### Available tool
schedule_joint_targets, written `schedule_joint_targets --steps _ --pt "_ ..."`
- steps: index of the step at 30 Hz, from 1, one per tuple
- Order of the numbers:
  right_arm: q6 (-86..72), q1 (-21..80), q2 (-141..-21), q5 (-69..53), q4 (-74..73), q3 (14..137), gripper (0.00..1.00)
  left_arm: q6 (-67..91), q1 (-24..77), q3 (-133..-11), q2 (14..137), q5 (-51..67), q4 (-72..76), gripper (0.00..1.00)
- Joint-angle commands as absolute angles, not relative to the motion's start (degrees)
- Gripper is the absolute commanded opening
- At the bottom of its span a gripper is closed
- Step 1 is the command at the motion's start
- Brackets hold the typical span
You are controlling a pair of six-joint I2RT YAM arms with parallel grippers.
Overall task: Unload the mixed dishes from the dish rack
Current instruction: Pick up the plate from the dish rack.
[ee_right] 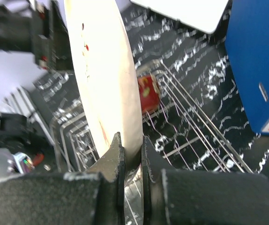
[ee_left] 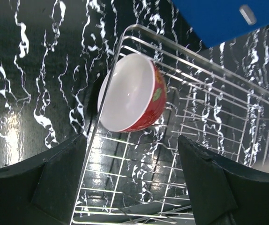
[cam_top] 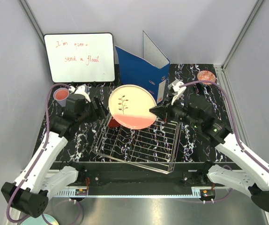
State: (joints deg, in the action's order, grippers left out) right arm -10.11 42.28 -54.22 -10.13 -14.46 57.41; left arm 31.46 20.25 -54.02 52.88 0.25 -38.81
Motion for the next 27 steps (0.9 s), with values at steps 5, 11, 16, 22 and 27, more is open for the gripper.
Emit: schedule_joint_targets --steps 5,11,16,22,27 --pt "-22.0 42.4 -52.1 -5.3 -8.6 64.9 0.0 33.4 20.5 -55.4 45.3 7.0 -25.2 0.88" --pt "-34.3 42.4 -53.2 3.9 -12.2 67.3 0.0 38.7 20.5 -51.3 38.8 15.4 -10.6 0.91" --pt "-42.3 42.2 -54.8 4.7 -14.1 69.2 0.0 43.8 20.5 -48.3 39.3 22.9 -1.9 0.91" --pt "-50.8 41.8 -54.1 4.4 -12.8 70.9 0.0 47.8 20.5 -42.6 39.5 30.5 10.4 0.91" --pt "-54.3 41.8 -52.4 6.0 -11.5 71.5 0.0 46.9 20.5 -41.9 39.2 29.6 11.0 0.91"
